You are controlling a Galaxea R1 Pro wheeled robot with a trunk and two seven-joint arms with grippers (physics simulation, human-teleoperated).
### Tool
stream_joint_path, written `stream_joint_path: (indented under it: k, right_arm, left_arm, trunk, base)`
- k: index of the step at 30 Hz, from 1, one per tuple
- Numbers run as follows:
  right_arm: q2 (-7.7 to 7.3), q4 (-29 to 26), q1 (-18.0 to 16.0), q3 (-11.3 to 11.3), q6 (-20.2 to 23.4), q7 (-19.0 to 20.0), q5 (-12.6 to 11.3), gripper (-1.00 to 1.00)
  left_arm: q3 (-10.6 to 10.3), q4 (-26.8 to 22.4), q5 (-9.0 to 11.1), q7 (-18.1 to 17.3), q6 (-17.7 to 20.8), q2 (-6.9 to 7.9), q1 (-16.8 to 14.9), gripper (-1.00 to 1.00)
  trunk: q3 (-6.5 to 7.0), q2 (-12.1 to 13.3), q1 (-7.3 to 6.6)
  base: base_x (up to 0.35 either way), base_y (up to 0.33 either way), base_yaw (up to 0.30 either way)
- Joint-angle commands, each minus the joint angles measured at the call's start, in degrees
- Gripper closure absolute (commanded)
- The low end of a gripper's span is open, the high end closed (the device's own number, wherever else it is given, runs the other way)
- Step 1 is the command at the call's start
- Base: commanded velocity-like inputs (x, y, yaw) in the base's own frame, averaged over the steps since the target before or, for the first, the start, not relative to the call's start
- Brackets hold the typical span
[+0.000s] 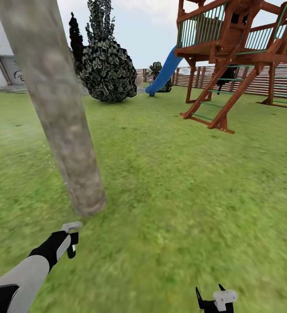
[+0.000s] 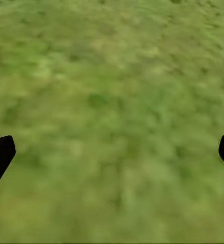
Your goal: In the garden, pick up the pesticide atomizer on the floor and spray pesticide onto both trees until each tree trunk is fully covered.
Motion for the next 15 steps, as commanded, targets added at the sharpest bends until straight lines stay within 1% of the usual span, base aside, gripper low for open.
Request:
stream_joint_path:
  k: [1,7,9,15]
  right_arm:
    - [0.00,0.0,0.0,0.0,0.0,0.0,0.0,-1.00]
    - [0.00,0.0,0.0,0.0,0.0,0.0,0.0,-1.00]
    - [0.00,0.0,0.0,0.0,0.0,0.0,0.0,-1.00]
    - [0.00,0.0,0.0,0.0,0.0,0.0,0.0,-1.00]
  left_arm:
    - [0.0,0.0,0.0,0.0,0.0,0.00,0.0,1.00]
    - [0.0,0.0,0.0,0.0,-0.1,0.00,0.0,1.00]
    - [0.0,0.0,0.0,0.0,-0.1,0.00,0.0,1.00]
    - [0.1,-0.1,0.0,0.0,-0.2,0.05,0.0,1.00]
  trunk:
    - [0.00,0.0,0.00]
    - [0.00,0.0,0.00]
    - [0.00,0.0,0.00]
    - [0.00,0.0,0.00]
  base:
    - [0.171,-0.244,0.002]
    - [0.171,-0.244,0.016]
    - [0.159,-0.244,0.188]
    - [0.151,-0.244,0.271]
